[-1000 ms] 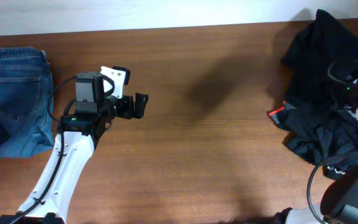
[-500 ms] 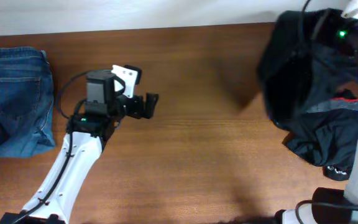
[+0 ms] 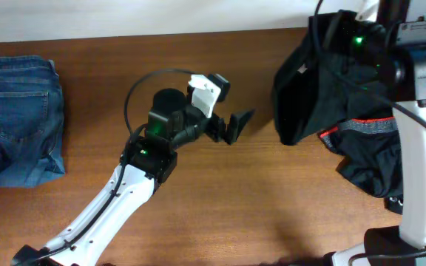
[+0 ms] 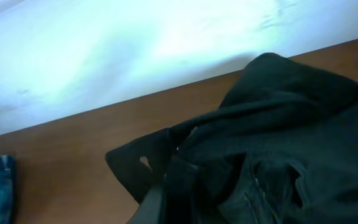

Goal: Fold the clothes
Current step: 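Lift the black trousers with the right gripper and drag them to table center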

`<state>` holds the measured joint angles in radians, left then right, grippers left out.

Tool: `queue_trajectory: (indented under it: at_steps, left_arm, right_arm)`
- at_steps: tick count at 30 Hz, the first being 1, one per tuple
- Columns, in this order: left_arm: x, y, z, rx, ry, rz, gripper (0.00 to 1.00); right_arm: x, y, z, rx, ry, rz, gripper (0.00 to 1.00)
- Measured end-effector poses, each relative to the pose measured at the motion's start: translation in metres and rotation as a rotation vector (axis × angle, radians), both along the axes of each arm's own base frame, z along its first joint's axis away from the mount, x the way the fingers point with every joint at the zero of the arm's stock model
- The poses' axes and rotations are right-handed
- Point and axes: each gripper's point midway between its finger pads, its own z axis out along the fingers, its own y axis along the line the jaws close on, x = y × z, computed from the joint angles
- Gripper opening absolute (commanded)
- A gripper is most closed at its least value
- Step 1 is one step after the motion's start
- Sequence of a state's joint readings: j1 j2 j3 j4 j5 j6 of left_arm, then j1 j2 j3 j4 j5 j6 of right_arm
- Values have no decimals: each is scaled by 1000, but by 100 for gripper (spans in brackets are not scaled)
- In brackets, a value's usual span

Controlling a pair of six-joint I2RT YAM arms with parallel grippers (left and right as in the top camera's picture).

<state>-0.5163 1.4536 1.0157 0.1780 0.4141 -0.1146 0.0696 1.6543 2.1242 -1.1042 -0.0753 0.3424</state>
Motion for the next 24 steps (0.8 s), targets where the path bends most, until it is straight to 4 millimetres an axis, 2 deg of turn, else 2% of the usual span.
queue_trajectory:
  at_steps: [4, 7, 10, 12, 14, 15, 16, 17, 19, 20, 22, 23, 24]
  left_arm:
    - [6, -7, 11, -69, -8, 20, 99]
    - [13, -10, -5, -63, 32, 45, 99]
    - [25, 1, -16, -47, 57, 103, 99]
    - [47, 37, -13, -49, 57, 209, 99]
    - [59, 71, -12, -44, 75, 290, 99]
    - [64, 96, -11, -37, 92, 345, 99]
    - [70, 132, -3, -39, 90, 433, 99]
    - [73, 158, 6, -45, 77, 493, 99]
    - [65, 224, 29, -56, 55, 643, 99]
    - [61, 247, 39, -63, 36, 697, 99]
    - [49, 291, 55, -70, 11, 806, 99]
    - [45, 301, 58, -72, 5, 833, 99]
    - [41, 312, 62, -73, -2, 862, 99]
  right_arm:
    - [-3, 23, 0, 20, 4, 32, 4]
    - [-7, 44, 0, 34, 7, 72, 4]
    - [-9, 72, 2, 34, -6, 127, 4]
    - [-4, 96, 6, 49, -41, 163, 4]
    - [0, 112, 7, 61, -58, 185, 4]
    - [4, 121, 7, 70, -70, 197, 4]
    - [8, 134, 6, 79, -78, 210, 4]
    - [11, 148, 0, 88, -73, 225, 4]
    - [18, 171, -9, 105, -67, 247, 4]
    - [21, 187, -18, 113, -56, 264, 4]
    - [26, 211, -27, 124, -61, 288, 4]
    - [27, 223, -30, 131, -65, 300, 4]
    - [25, 252, -35, 142, -79, 338, 4]
